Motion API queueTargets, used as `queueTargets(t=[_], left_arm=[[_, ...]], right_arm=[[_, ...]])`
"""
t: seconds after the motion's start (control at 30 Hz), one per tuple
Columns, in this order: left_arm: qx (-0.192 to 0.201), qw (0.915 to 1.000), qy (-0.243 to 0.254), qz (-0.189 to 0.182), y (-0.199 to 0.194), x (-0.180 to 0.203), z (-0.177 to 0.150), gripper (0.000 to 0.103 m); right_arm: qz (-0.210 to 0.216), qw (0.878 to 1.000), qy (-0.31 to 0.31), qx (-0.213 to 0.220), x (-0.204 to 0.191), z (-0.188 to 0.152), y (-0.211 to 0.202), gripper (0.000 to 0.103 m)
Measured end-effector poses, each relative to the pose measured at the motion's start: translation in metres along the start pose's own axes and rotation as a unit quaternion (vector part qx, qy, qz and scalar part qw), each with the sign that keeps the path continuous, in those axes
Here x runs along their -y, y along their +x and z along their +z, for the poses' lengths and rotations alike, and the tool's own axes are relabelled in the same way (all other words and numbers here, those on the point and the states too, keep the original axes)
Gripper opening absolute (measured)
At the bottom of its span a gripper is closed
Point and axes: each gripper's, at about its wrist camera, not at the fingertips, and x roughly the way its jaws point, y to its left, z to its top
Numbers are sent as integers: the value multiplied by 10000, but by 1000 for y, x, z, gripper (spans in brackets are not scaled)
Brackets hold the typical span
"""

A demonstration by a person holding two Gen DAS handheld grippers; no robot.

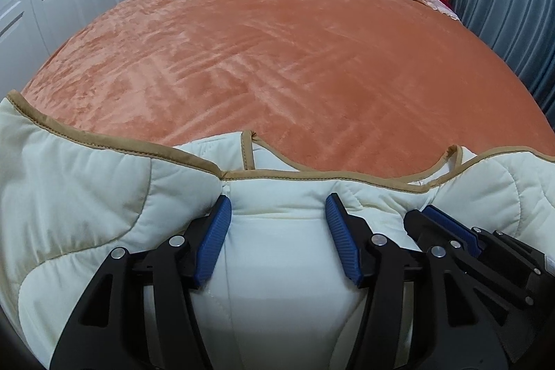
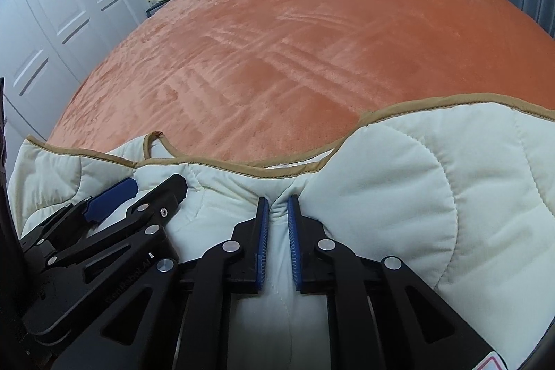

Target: Fold large clothes

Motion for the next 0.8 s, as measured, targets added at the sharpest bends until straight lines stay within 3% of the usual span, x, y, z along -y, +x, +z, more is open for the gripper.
queueTargets(t=[0.57, 0.8], left_arm=[[183, 9997, -56, 118, 3, 0, -2, 54], [50, 9996, 65, 274, 2, 5, 4, 55]], right_arm=[[-66, 9997, 64, 228, 1, 1, 4, 7], [22, 9994, 284, 177, 6, 8, -5, 5]])
